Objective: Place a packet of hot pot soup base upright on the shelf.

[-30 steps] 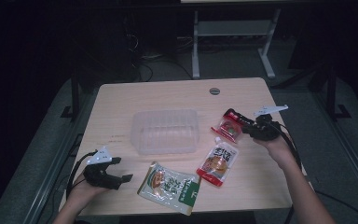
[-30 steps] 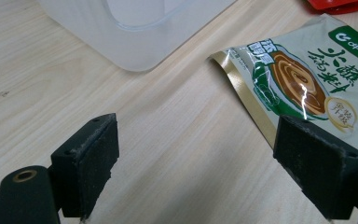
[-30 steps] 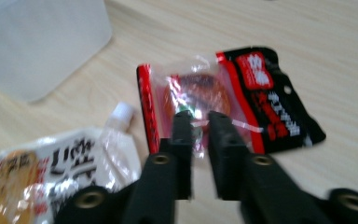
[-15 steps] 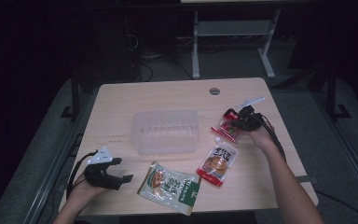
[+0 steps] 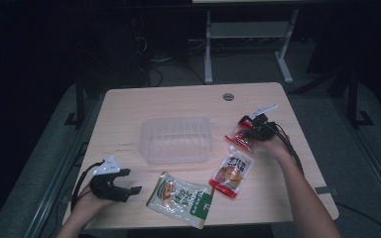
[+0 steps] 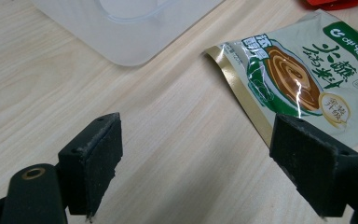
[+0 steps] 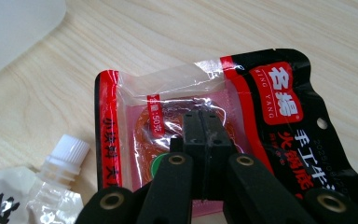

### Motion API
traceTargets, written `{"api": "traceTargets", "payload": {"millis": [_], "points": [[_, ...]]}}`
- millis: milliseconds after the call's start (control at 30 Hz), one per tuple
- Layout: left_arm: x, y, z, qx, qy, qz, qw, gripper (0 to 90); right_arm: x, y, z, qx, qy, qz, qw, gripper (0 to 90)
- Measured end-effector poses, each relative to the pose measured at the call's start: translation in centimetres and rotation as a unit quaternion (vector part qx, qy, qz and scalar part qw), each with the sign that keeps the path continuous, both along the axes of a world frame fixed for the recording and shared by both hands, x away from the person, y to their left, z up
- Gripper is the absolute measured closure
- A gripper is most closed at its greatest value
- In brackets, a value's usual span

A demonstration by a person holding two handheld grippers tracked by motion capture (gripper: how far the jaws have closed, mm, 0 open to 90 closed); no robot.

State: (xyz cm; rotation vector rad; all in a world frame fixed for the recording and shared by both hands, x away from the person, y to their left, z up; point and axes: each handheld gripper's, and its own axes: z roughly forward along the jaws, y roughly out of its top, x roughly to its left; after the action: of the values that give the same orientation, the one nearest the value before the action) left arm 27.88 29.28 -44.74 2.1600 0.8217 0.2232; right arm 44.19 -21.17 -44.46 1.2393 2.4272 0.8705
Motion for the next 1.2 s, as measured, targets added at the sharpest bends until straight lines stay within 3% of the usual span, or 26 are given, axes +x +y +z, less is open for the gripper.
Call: {"api": "traceTargets", "payload": {"millis": [367,533,833,1200], "points": [[0.1,-0.1,-0.1,0.002,0.004,-0.002,1.0,16.6,-1.4,-0.8,0.3,-0.018,0.008,0.005,0.9998,90.0],[0.0,0.0,0.0,0.002,0.003,-0.002,1.0,16.6,-2.4,-1.7,0.3,-0.009,0.014,0.001,0.9999,90.0],[0.0,-0.1,0.1,0.001,0.003,-0.004,1.0,16.6,-4.9,-2.7,0.6,-0.028,0.023,0.008,0.9993,89.9],[-0.1,-0.3,0.1,0.0,0.004,-0.007,1.0,16.7,-8.9,-3.4,0.7,-0.024,0.03,0.02,0.9991,89.9]]}}
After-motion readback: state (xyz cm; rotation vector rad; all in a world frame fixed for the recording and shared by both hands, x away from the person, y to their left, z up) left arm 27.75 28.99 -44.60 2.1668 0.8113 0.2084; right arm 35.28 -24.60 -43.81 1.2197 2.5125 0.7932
